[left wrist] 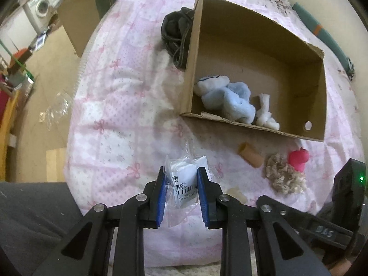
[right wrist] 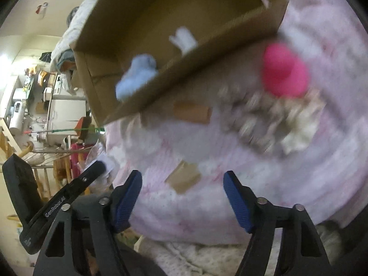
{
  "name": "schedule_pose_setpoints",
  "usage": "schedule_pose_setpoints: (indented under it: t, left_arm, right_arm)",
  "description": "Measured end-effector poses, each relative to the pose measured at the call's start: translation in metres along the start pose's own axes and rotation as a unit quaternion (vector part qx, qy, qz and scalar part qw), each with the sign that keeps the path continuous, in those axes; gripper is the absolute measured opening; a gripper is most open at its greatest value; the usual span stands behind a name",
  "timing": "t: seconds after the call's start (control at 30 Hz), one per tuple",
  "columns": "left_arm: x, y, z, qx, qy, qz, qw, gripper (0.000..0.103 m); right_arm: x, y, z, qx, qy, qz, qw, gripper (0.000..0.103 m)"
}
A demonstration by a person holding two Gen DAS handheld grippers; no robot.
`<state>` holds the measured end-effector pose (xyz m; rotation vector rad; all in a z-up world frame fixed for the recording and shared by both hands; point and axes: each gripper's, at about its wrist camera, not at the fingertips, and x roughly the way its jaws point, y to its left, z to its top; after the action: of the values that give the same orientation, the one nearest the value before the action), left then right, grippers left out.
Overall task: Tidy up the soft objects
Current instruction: 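Grasp the tan cardboard tube with the right tool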
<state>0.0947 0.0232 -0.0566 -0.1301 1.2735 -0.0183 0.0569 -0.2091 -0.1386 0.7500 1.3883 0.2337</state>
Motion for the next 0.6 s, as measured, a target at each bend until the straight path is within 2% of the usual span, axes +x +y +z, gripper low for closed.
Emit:
schedule_pose_setpoints:
  t: [0.13,0.37,0.4,0.43,0.5,0.53,0.6]
  left_arm:
    - [0.004,0.0,0.0,-0.002,0.006,-0.002,1.0,0.023]
    - [0.006,0.007,0.002,-0.022,0.012,-0.011,0.9996,0.023]
    - [0.006,0.008,0.002,-0.024,0.013,-0.012,0.9996,0.023]
    - [0.006,0.008,0.002,-0.024,0.013,-0.013,0.9995,0.023]
    - [0.006,0.008,0.002,-0.024,0.013,-0.015,0.9995,0.023]
    - [0.006,0.008,0.002,-0.024,0.012,-0.016,0.9995,0.023]
    - [0.006,0.007,0.002,-0.023,0.012,-0.018,0.9995,0.023]
  right_arm:
    - [0.021,0.001,-0.002,0.018,0.011,-0.014,1.0,0.058]
    - [0.058,0.007,-0.002,0.026,0.029,-0.02,0.999,0.055]
    - [0.059,0.005,-0.002,0.023,0.026,-0.019,0.999,0.052]
    - [0.062,0.007,0.0,0.017,0.024,-0.025,0.999,0.041]
    - [0.063,0.007,0.003,0.008,0.021,-0.036,0.999,0.028]
    - [0.064,0.007,0.004,0.005,0.02,-0.039,0.999,0.016]
    - [0.063,0.009,0.005,-0.007,0.019,-0.038,0.999,0.011]
